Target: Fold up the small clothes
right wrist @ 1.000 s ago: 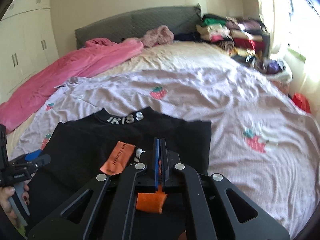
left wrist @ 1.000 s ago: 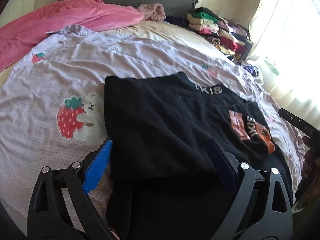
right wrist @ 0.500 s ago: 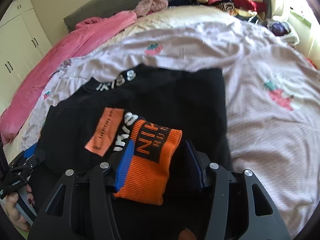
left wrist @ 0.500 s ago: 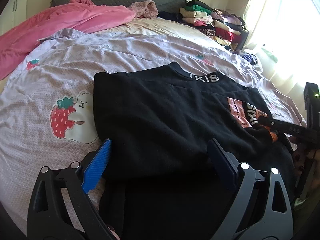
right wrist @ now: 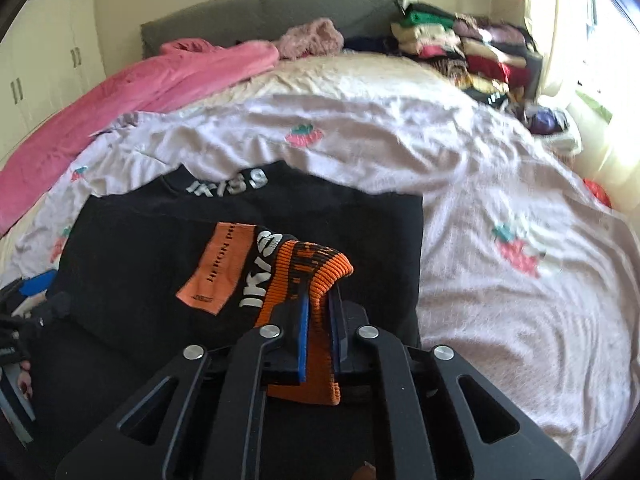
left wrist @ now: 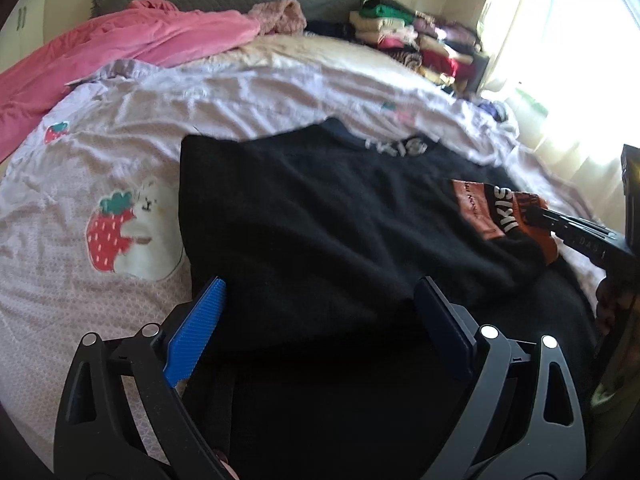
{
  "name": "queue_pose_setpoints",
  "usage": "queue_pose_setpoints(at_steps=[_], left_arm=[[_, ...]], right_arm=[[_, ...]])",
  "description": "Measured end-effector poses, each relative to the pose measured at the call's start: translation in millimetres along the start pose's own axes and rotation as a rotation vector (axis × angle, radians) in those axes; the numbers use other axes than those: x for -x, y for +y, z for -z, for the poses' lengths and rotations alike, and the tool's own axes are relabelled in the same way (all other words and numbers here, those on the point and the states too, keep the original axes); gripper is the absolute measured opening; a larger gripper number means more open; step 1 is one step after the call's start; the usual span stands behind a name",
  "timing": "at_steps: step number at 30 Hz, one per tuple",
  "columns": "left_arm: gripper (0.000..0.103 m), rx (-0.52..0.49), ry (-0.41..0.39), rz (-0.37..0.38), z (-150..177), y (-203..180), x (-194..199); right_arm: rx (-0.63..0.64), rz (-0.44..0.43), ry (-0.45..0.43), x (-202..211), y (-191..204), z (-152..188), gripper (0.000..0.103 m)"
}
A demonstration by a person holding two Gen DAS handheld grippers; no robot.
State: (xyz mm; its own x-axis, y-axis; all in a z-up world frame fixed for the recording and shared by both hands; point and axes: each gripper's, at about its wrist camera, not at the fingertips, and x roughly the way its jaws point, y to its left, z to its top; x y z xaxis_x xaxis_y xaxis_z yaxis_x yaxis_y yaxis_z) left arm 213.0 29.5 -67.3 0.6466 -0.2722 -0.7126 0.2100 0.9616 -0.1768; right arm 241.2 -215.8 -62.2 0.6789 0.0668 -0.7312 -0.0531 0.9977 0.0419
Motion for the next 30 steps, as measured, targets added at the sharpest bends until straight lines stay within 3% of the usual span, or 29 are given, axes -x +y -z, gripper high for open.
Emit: queue_pose_setpoints(at_steps=[1, 4, 7, 11, 17, 24, 30], left_arm=[[0.087, -0.003, 0.0, -0.002, 0.1, -0.5, 0.1], [0.087, 0.005, 0.004, 0.0, 0.2, 0.2, 0.7], [0.087, 0.021, -0.015, 0.007, -2.8, 2.3, 8.7], [0.087, 0.022, -0.075, 0.032, -7.8, 0.0, 23.0], [0.087, -0.017, 0.041, -0.026, 0.2, -0.2, -1.7], [0.087, -0.012, 0.043, -0.024, 3.0, 0.9, -1.4], [0.088, -0.012, 0.044, -0.022, 2.9, 1.0, -1.6]], right_arm=[[-0.007, 0.022, 0.009, -2.9, -2.6, 1.7, 0.026], [-0.044, 0.04, 0.005, -0.2, -11.2, 5.3, 0.036], [-0.047, 0.032, -0.042, 14.4, -11.5, 3.8, 0.038], [-0.006, -0.057, -0.076, 28.7, 3.7, 1.9, 0.041], [0.113, -0.153, -0.049, 28.4, 47.1, 4.3, 0.046], [0.153, -0.151, -0.024, 19.9, 68.2, 8.2, 0.051], [0.086, -0.084, 0.094, -10.9, 55.2, 15.9, 0.055]])
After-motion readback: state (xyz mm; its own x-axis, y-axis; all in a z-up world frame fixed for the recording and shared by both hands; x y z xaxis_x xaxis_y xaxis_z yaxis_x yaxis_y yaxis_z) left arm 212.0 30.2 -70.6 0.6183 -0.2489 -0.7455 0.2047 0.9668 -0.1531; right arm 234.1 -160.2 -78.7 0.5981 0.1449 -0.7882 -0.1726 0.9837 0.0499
